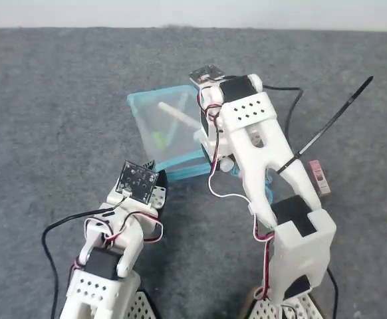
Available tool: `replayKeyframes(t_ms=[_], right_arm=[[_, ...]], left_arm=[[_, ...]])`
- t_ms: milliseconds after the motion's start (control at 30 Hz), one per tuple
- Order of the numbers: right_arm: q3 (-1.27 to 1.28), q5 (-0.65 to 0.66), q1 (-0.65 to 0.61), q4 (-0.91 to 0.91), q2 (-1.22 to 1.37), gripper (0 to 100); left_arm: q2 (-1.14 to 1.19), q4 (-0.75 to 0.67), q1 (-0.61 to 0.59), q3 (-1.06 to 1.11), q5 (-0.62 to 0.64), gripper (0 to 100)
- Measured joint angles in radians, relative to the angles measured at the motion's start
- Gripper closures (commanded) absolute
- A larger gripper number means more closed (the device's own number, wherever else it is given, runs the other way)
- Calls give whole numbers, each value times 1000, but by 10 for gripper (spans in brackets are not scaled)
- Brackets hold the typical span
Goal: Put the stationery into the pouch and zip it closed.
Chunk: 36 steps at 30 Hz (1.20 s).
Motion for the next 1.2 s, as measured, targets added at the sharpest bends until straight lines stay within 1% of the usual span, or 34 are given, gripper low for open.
replayKeyframes(t_ms=[100,167,533,667,767,967,1100,1200], right_arm=[[0,-3,-25,0,2,804],[-9,-5,-38,0,2,779],[-78,0,-44,0,-31,778],[-78,83,-49,0,-138,778],[-77,138,-44,0,-238,778],[60,229,-44,0,-420,778],[213,245,-11,-5,-491,778],[341,305,6,-28,-520,778]], left_arm=[[0,0,2,0,0,988],[0,0,0,0,0,988],[0,0,-2,0,0,988],[-2,0,-2,-2,0,988],[-2,-14,-32,-2,0,988],[-2,-20,-48,0,-8,988],[-2,-20,-48,0,-8,988],[-2,-20,-54,0,-8,988]])
